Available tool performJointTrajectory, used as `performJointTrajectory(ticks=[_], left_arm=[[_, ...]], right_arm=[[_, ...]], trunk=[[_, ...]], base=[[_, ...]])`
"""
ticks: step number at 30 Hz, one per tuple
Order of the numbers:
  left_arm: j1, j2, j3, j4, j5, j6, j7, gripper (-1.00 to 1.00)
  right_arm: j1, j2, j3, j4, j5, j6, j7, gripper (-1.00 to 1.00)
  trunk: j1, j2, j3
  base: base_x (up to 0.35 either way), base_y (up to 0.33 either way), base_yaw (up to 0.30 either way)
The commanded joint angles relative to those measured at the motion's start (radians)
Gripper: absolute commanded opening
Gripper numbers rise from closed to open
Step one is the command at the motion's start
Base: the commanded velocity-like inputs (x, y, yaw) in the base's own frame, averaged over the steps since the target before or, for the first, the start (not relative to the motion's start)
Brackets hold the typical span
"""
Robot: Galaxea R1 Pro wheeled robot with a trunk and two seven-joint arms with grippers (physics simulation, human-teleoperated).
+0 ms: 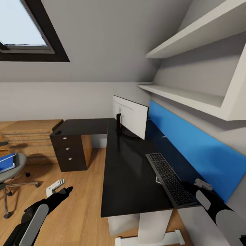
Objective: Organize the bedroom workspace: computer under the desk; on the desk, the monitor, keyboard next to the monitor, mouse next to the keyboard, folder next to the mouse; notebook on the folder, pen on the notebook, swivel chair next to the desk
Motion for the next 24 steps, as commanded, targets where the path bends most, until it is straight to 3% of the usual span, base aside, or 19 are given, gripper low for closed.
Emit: performJointTrajectory(ticks=[1,21,24], left_arm=[[-0.001,0.000,0.000,-0.002,0.011,0.003,0.009,1.00],[-0.001,0.000,0.000,0.000,0.013,0.003,0.009,1.00],[-0.001,0.000,0.000,0.001,0.015,0.003,0.009,1.00]], right_arm=[[0.000,-0.001,0.008,-0.002,-0.008,0.004,-0.007,1.00],[-0.001,0.001,0.009,-0.001,-0.007,0.004,-0.006,1.00],[0.000,0.001,0.009,-0.001,-0.007,0.004,-0.006,1.00]], trunk=[[0.004,-0.008,-0.004],[0.081,-0.148,-0.067],[0.081,-0.148,-0.067]], base=[[0.000,0.000,0.000],[0.000,0.000,0.000],[0.000,0.000,0.000]])
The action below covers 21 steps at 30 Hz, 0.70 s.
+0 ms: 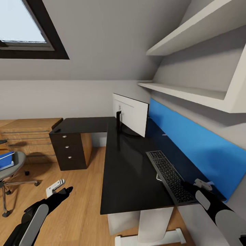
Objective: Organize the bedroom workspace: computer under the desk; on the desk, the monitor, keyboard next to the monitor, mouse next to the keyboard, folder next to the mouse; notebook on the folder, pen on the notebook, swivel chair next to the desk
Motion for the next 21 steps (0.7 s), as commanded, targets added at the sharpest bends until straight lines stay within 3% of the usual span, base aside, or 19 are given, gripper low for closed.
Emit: performJointTrajectory(ticks=[1,4,12,21], left_arm=[[-0.001,0.000,0.000,-0.001,0.011,0.003,0.009,1.00],[-0.001,0.000,0.000,-0.001,0.011,0.003,0.009,1.00],[-0.001,-0.001,0.000,-0.001,0.011,0.002,0.009,1.00],[-0.001,-0.001,0.000,-0.001,0.011,0.002,0.009,1.00]], right_arm=[[0.000,-0.001,0.008,-0.002,-0.008,0.004,-0.007,1.00],[0.000,-0.001,0.009,-0.002,-0.008,0.004,-0.007,1.00],[-0.001,0.000,0.010,-0.002,-0.008,0.003,-0.007,1.00],[0.000,0.000,0.010,-0.002,-0.008,0.001,-0.007,1.00]], trunk=[[0.000,-0.001,-0.001],[0.000,-0.001,-0.001],[0.031,-0.057,-0.026],[0.031,-0.057,-0.026]], base=[[0.000,0.000,0.000],[0.000,0.000,0.000],[0.000,0.000,0.000],[0.000,0.000,0.000]])
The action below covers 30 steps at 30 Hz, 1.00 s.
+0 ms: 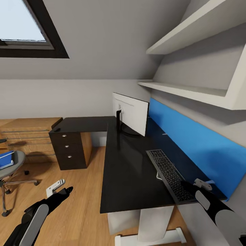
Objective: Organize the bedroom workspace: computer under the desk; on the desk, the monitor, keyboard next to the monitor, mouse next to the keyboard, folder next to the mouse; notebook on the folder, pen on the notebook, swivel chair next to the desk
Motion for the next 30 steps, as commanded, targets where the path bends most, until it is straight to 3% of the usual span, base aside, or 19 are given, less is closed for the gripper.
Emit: performJointTrajectory(ticks=[1,9,12,30], left_arm=[[-0.001,0.000,0.000,0.000,0.011,0.004,0.009,1.00],[-0.001,0.000,-0.002,0.030,0.011,0.001,0.007,1.00],[-0.001,0.000,-0.018,0.034,0.010,0.001,0.007,1.00],[-0.001,0.001,-0.036,0.035,0.012,0.002,0.005,1.00]], right_arm=[[0.000,-0.001,0.008,-0.002,-0.012,0.005,-0.007,1.00],[0.000,-0.001,0.009,-0.002,-0.012,0.004,-0.007,1.00],[0.000,0.000,0.009,-0.003,-0.012,0.004,-0.007,1.00],[0.000,0.000,0.009,-0.002,0.008,-0.001,-0.008,1.00]], trunk=[[0.000,-0.001,-0.001],[0.000,-0.001,-0.001],[0.000,-0.001,-0.001],[0.000,-0.001,-0.001]], base=[[0.000,0.000,0.000],[0.000,0.000,0.000],[-0.014,0.022,0.000],[-0.013,0.152,0.000]])
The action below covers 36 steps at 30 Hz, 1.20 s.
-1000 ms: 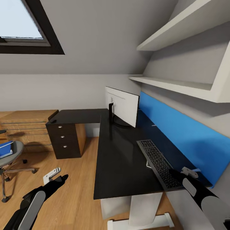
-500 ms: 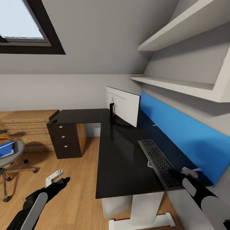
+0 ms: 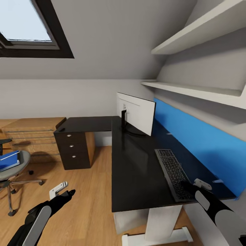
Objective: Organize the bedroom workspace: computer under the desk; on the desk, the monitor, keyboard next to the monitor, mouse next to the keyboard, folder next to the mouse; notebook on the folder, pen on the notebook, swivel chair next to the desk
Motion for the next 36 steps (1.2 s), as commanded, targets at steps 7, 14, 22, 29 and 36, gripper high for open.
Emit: performJointTrajectory(ticks=[7,14,22,29,36], left_arm=[[-0.001,0.001,-0.021,-0.001,0.011,0.002,0.009,1.00],[-0.001,0.000,-0.029,0.000,0.011,0.001,0.009,1.00],[-0.001,0.000,-0.039,-0.001,0.011,0.001,0.009,1.00],[-0.001,0.000,-0.048,0.000,0.011,0.001,0.009,1.00],[-0.001,0.000,-0.059,0.000,0.011,0.001,0.010,1.00]], right_arm=[[0.000,-0.001,0.008,-0.002,-0.008,0.004,-0.007,1.00],[0.000,-0.001,0.008,-0.002,-0.008,0.004,-0.007,1.00],[-0.001,0.001,0.008,-0.002,-0.008,0.004,-0.007,1.00],[-0.001,0.002,0.008,-0.002,-0.007,0.004,-0.007,1.00],[-0.001,0.003,0.008,-0.002,-0.006,0.004,-0.007,1.00]], trunk=[[0.000,-0.001,-0.001],[0.000,-0.001,-0.001],[0.000,-0.001,-0.001],[0.000,-0.001,-0.001],[0.000,-0.001,-0.001]], base=[[-0.026,0.160,0.000],[-0.004,0.108,0.000],[-0.003,0.165,0.000],[0.000,0.250,0.000],[0.000,0.281,0.000]])
